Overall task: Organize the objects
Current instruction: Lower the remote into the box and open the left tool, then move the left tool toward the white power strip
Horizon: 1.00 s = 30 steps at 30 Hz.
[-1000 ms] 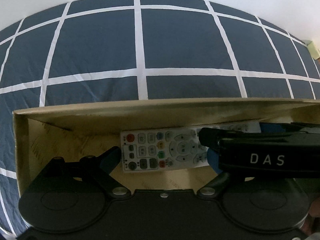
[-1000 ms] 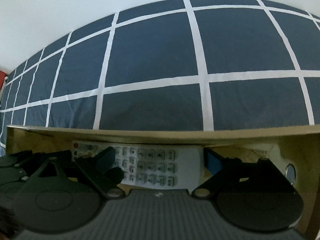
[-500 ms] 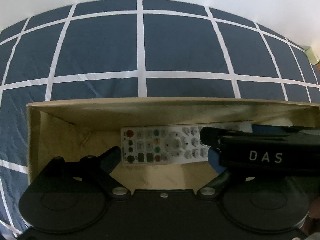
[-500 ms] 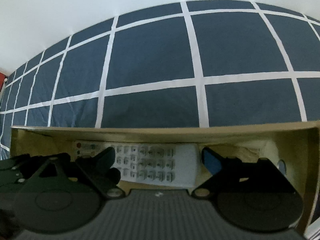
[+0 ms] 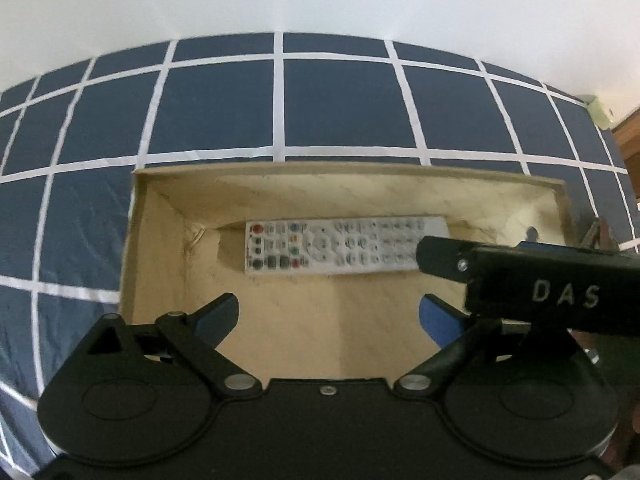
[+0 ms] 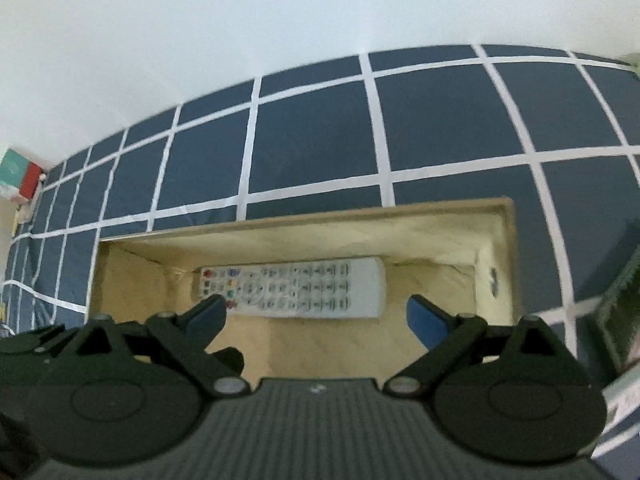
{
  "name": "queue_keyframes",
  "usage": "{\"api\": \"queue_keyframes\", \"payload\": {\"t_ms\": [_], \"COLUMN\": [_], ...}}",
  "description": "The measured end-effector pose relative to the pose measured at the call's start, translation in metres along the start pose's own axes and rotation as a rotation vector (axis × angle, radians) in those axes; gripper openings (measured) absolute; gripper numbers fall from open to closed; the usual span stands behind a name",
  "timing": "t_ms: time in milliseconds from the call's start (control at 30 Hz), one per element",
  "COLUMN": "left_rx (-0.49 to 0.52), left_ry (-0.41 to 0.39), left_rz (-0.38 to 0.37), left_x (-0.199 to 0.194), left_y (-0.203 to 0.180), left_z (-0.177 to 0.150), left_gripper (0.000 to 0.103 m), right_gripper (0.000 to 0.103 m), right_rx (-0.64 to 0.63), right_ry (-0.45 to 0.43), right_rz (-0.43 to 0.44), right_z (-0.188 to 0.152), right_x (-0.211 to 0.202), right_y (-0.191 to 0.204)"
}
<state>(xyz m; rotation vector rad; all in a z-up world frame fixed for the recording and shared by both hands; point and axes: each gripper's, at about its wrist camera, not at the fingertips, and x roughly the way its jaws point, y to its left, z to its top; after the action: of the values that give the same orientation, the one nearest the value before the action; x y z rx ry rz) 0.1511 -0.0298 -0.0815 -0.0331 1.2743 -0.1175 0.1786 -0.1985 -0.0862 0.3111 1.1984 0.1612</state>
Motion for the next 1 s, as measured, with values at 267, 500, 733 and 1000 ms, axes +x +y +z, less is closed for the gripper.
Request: {"api": "queue_keyframes", "payload": {"t_ms": [267, 500, 733, 1000], "left_rx": [0.002, 0.034, 0.114, 0.232], "left_ry": [-0.042, -0.071, -0.09, -0.092], "left_rz": [0.01, 0.014, -0.011, -0.047], "left_x": [-0.043, -0.07, -0.087, -0.097], "left_y": [-0.016, -0.031, -0.048, -0.074], "left_z": [-0.033, -0.06, -0.084, -0.108], "left_gripper": [0.099, 0.102, 0.103, 0.103], "right_gripper": [0.1, 0.103, 0.103, 0.103], "right_rx": [0.004, 0.026, 0.094, 0.19], "right_ry": [-0.056, -0.107, -0.152, -0.193], "right_rz": [0.001, -0.013, -0.065, -0.14], "right_z": [-0.03, -0.056, -0.094, -0.134], "right_x": [-0.055, -0.097, -0.129, -0.157], "right_y": [-0.004, -0.009, -0.022, -0.042]}}
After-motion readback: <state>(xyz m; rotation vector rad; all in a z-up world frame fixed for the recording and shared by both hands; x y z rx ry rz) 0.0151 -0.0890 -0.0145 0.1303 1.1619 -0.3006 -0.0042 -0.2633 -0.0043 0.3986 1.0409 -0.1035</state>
